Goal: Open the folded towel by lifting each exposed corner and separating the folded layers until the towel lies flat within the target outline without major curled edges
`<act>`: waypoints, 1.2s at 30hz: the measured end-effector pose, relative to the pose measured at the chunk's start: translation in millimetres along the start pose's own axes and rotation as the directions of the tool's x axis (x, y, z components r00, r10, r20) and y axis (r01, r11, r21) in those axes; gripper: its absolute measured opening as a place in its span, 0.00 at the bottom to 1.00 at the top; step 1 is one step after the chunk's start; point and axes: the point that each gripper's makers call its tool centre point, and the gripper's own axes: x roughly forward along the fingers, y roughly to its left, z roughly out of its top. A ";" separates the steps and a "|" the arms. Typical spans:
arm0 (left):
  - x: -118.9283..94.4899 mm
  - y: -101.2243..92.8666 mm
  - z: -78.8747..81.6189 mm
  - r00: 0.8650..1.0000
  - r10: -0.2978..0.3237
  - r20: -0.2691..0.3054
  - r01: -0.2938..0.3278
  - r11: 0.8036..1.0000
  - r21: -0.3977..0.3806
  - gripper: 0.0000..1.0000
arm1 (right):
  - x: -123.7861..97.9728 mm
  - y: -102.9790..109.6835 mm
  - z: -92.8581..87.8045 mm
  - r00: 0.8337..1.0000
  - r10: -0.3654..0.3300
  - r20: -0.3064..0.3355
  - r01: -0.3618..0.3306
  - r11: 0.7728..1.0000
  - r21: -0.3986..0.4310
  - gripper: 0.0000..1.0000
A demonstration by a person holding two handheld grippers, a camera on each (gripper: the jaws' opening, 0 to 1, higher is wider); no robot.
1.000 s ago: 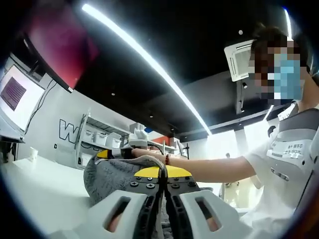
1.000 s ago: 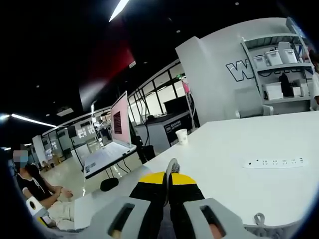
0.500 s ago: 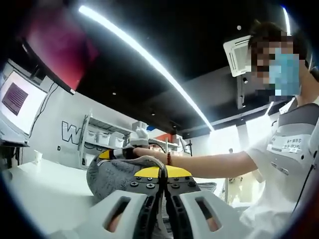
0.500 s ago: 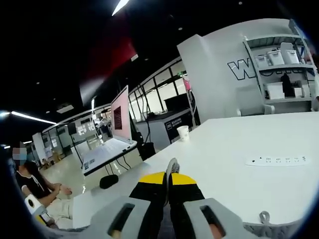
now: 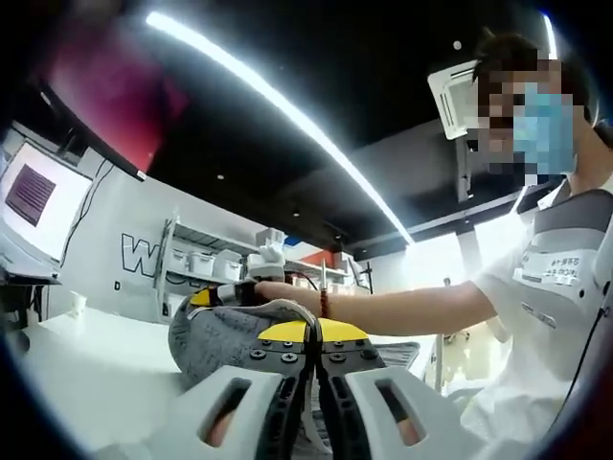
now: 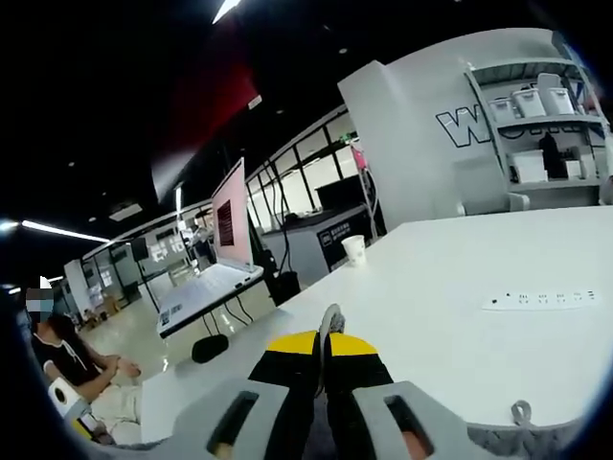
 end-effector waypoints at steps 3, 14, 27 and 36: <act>-1.5 2.1 -0.6 1.000 0.007 -0.002 -0.007 1.000 0.003 0.00 | 3.2 2.4 -0.8 1.000 0.001 -0.004 -0.001 1.000 0.002 0.00; -5.9 9.3 1.2 1.000 0.017 0.011 -0.017 1.000 0.001 0.00 | 17.9 14.3 7.3 1.000 0.003 0.008 -0.003 0.999 -0.039 0.00; -10.3 17.3 3.2 0.999 0.035 0.020 -0.035 0.999 -0.001 0.00 | 26.1 18.1 10.0 1.000 0.007 0.013 -0.006 0.999 -0.050 0.00; -14.0 19.2 3.5 0.999 0.044 0.025 -0.044 0.999 -0.006 0.00 | 31.1 23.7 13.2 1.000 0.009 0.018 -0.008 0.998 -0.056 0.00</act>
